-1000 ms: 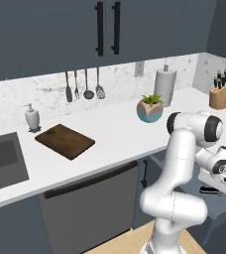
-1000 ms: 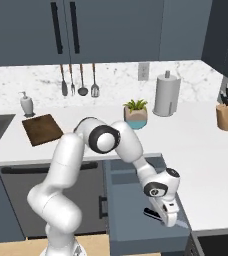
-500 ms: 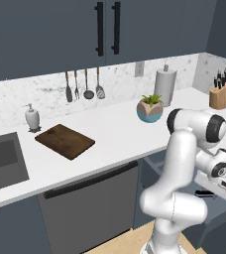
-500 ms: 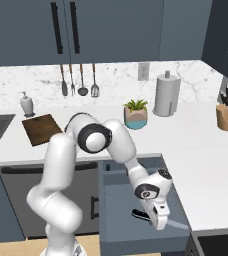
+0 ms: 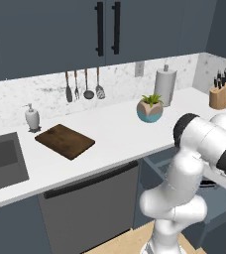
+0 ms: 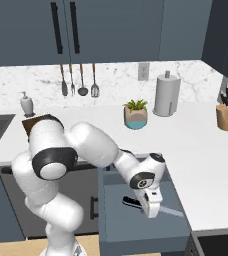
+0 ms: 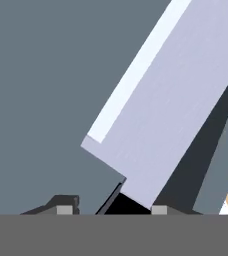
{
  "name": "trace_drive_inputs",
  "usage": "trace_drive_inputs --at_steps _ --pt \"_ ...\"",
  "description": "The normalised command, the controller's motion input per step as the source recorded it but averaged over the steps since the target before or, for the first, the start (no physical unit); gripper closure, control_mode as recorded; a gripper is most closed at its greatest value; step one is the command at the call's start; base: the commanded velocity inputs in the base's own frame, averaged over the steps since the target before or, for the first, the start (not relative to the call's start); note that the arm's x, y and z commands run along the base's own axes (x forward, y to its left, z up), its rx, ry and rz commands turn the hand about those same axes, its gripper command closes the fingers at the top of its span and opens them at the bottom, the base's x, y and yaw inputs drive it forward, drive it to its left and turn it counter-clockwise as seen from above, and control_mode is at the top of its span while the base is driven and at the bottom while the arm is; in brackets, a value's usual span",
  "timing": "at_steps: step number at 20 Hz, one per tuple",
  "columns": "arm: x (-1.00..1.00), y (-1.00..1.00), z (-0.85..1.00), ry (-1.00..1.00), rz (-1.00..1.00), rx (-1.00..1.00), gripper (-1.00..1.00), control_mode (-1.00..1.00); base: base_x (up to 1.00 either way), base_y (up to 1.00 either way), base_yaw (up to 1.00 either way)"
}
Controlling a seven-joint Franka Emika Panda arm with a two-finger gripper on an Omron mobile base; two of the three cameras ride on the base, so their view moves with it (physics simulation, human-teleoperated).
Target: Pick up the knife from the drawer and place it on the cutting board. Then place the meat from the plate to the cutting board.
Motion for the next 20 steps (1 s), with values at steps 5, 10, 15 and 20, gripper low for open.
trace_drive_inputs --at_steps 5,10,15,20 --pt "0.02 0.62 1.0 0.06 0.0 0.02 1.0 -1.0 0.0 0.0 0.0" --pt "-0.19 1.0 0.94 0.23 0.0 0.01 1.0 -1.0 0.0 0.0 0.0" --pt "-0.48 1.0 0.89 0.17 0.0 0.0 1.0 -1.0 0.0 0.0 0.0" --pt "-0.83 0.83 0.99 -0.06 0.09 0.0 1.0 -1.0 0.0 0.0 0.0"
